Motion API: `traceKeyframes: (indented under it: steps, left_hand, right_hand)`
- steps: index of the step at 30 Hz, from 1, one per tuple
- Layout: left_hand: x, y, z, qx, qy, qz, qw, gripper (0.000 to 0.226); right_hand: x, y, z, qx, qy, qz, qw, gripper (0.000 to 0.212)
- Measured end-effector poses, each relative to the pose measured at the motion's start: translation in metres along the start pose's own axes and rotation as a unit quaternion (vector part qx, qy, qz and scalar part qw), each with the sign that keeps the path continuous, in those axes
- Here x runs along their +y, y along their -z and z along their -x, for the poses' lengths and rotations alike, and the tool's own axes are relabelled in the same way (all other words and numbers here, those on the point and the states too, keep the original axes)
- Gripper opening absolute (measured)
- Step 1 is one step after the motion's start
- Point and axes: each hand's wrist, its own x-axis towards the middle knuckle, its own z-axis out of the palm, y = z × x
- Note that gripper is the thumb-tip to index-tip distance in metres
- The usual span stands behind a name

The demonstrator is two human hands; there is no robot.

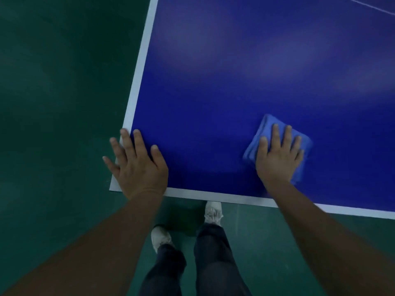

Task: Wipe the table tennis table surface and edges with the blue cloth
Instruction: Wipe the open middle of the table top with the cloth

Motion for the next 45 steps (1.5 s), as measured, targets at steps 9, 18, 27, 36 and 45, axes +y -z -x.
traceKeyframes:
  steps: [9, 18, 27, 36, 45]
  left_hand:
    - [-0.004, 0.009, -0.001, -0.046, -0.025, -0.012, 0.999, 0.067]
    - [0.013, 0.031, -0.067, 0.003, -0.185, 0.07, 0.98, 0.064]
    - [0.093, 0.028, -0.212, -0.016, -0.276, 0.023, 0.961, 0.068]
    - [0.106, 0.023, -0.229, -0.021, -0.266, -0.041, 0.963, 0.07]
    - [0.106, 0.02, -0.23, -0.047, -0.26, -0.078, 0.961, 0.065]
  right_hand:
    - [-0.07, -0.014, 0.03, -0.05, 0.304, 0.028, 0.951, 0.06]
    - [-0.19, -0.03, -0.017, -0.074, 0.183, 0.003, 0.98, 0.064]
    - [-0.143, -0.013, -0.196, -0.055, -0.006, 0.005, 0.998, 0.062]
    - [-0.288, -0.035, -0.215, -0.074, 0.382, 0.011, 0.921, 0.062]
    - [-0.27, -0.022, -0.354, -0.038, -0.077, -0.017, 0.996, 0.064]
